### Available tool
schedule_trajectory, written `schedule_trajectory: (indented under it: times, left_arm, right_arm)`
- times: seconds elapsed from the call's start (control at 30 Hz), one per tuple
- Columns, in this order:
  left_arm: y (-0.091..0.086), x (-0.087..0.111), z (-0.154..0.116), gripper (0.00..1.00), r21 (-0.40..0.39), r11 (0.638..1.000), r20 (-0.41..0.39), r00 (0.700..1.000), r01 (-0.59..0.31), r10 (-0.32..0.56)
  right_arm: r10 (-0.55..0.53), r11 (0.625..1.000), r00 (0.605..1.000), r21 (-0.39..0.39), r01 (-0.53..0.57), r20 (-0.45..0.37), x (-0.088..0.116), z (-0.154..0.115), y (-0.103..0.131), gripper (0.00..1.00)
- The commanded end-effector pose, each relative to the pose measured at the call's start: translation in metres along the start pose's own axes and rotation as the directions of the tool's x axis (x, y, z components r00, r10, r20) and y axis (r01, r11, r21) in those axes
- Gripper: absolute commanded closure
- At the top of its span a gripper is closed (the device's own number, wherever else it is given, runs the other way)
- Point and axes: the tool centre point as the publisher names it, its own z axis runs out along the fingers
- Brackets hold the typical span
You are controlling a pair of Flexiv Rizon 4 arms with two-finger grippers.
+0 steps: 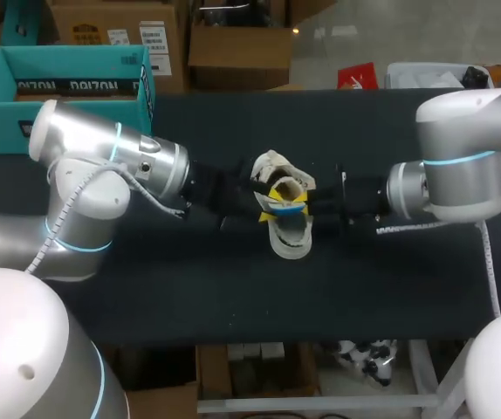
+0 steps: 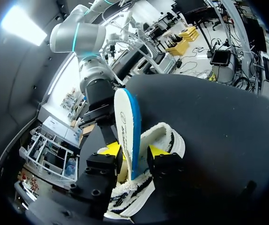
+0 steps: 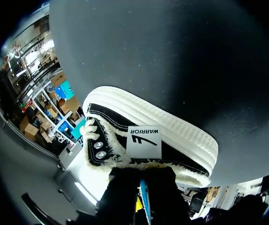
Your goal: Open the shoe tongue, take the insole out of the shoe, put the insole back into the shoe, and pack the shoe into the shoebox
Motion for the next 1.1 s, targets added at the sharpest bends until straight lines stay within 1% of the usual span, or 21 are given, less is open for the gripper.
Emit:
schedule_trajectory:
  times: [0.03, 0.07, 0.1, 0.23, 0.27, 0.3, 0.33, 0.37, 0.4, 0.43, 0.47, 0.6, 0.63, 0.73, 0.8, 0.83, 0.9, 0.97, 1.0, 1.1]
  left_arm:
    - [-0.005, 0.005, -0.009, 0.85, 0.000, 1.000, 0.028, 1.000, -0.006, 0.006]
    - [-0.005, 0.005, -0.009, 0.94, -0.003, 1.000, 0.030, 1.000, -0.008, 0.008]
    - [-0.005, 0.005, -0.009, 1.00, -0.003, 1.000, 0.032, 0.999, -0.009, 0.009]
    - [-0.003, 0.004, -0.003, 1.00, -0.008, 1.000, 0.024, 1.000, -0.010, 0.010]
    - [-0.002, 0.004, -0.001, 1.00, -0.011, 1.000, 0.021, 1.000, -0.010, 0.010]
    - [-0.002, 0.004, -0.001, 1.00, -0.012, 1.000, 0.019, 1.000, -0.010, 0.010]
    - [-0.002, 0.004, 0.001, 1.00, -0.011, 1.000, 0.018, 1.000, -0.009, 0.010]
    - [-0.001, 0.004, 0.002, 1.00, -0.012, 1.000, 0.017, 1.000, -0.009, 0.010]
    - [-0.001, 0.004, 0.003, 1.00, -0.012, 1.000, 0.015, 1.000, -0.009, 0.009]
    - [-0.001, 0.004, 0.003, 1.00, -0.012, 1.000, 0.014, 1.000, -0.009, 0.009]
    - [-0.001, 0.004, 0.004, 1.00, -0.014, 1.000, 0.012, 1.000, -0.009, 0.009]
    - [-0.002, 0.003, 0.004, 1.00, -0.014, 1.000, 0.014, 1.000, -0.010, 0.010]
    - [-0.002, 0.003, 0.004, 1.00, -0.014, 1.000, 0.015, 1.000, -0.011, 0.011]
    - [-0.003, 0.003, 0.004, 1.00, -0.015, 1.000, 0.019, 1.000, -0.012, 0.012]
    - [-0.004, 0.003, 0.004, 1.00, -0.015, 1.000, 0.021, 1.000, -0.013, 0.013]
    - [-0.005, 0.003, 0.004, 1.00, -0.016, 1.000, 0.021, 1.000, -0.013, 0.014]
    - [-0.005, 0.003, 0.004, 1.00, -0.020, 1.000, 0.020, 1.000, -0.013, 0.014]
    - [-0.006, 0.003, 0.005, 1.00, -0.023, 1.000, 0.019, 1.000, -0.013, 0.014]
    - [-0.006, 0.003, 0.005, 1.00, -0.025, 1.000, 0.019, 1.000, -0.013, 0.014]
    - [-0.006, 0.003, 0.007, 1.00, -0.024, 1.000, 0.017, 1.000, -0.012, 0.012]
  right_arm:
    - [0.001, 1.000, 1.000, 0.001, -0.001, -0.005, 0.000, -0.001, 0.002, 1.00]
    - [0.001, 1.000, 1.000, 0.000, -0.001, -0.005, 0.000, -0.001, 0.002, 1.00]
    - [0.001, 1.000, 1.000, 0.001, -0.001, -0.005, 0.000, -0.001, 0.002, 1.00]
    - [0.002, 1.000, 1.000, 0.006, -0.002, -0.002, 0.001, 0.000, 0.001, 1.00]
    - [0.002, 1.000, 1.000, 0.005, -0.002, -0.001, 0.000, 0.000, 0.000, 0.81]
    - [0.004, 1.000, 1.000, 0.003, -0.004, 0.001, -0.001, -0.001, -0.002, 0.56]
    - [0.004, 1.000, 1.000, 0.001, -0.004, 0.003, -0.003, -0.003, -0.005, 0.24]
    - [0.006, 1.000, 1.000, -0.004, -0.006, 0.005, -0.003, -0.004, -0.006, 0.20]
    - [0.007, 1.000, 1.000, -0.013, -0.007, 0.003, -0.006, -0.007, -0.008, 0.26]
    - [0.006, 1.000, 1.000, -0.019, -0.006, -0.001, -0.008, -0.010, -0.011, 0.41]
    - [0.006, 1.000, 1.000, -0.027, -0.006, -0.006, -0.010, -0.012, -0.013, 0.53]
    - [0.001, 0.999, 1.000, -0.050, -0.001, -0.015, -0.016, -0.019, -0.022, 0.75]
    - [-0.001, 0.999, 1.000, -0.054, 0.000, -0.016, -0.018, -0.020, -0.024, 0.79]
    - [0.000, 0.998, 1.000, -0.063, -0.001, -0.019, -0.022, -0.023, -0.025, 0.96]
    - [0.004, 0.998, 1.000, -0.064, -0.006, -0.022, -0.025, -0.024, -0.024, 1.00]
    - [0.007, 0.998, 1.000, -0.064, -0.008, -0.023, -0.026, -0.024, -0.023, 1.00]
    - [0.008, 0.998, 1.000, -0.063, -0.010, -0.023, -0.027, -0.024, -0.023, 0.97]
    - [0.010, 0.998, 1.000, -0.062, -0.012, -0.023, -0.028, -0.024, -0.023, 0.90]
    - [0.011, 0.998, 1.000, -0.061, -0.012, -0.022, -0.028, -0.024, -0.023, 0.89]
    - [0.009, 0.998, 1.000, -0.058, -0.010, -0.017, -0.026, -0.022, -0.020, 0.96]
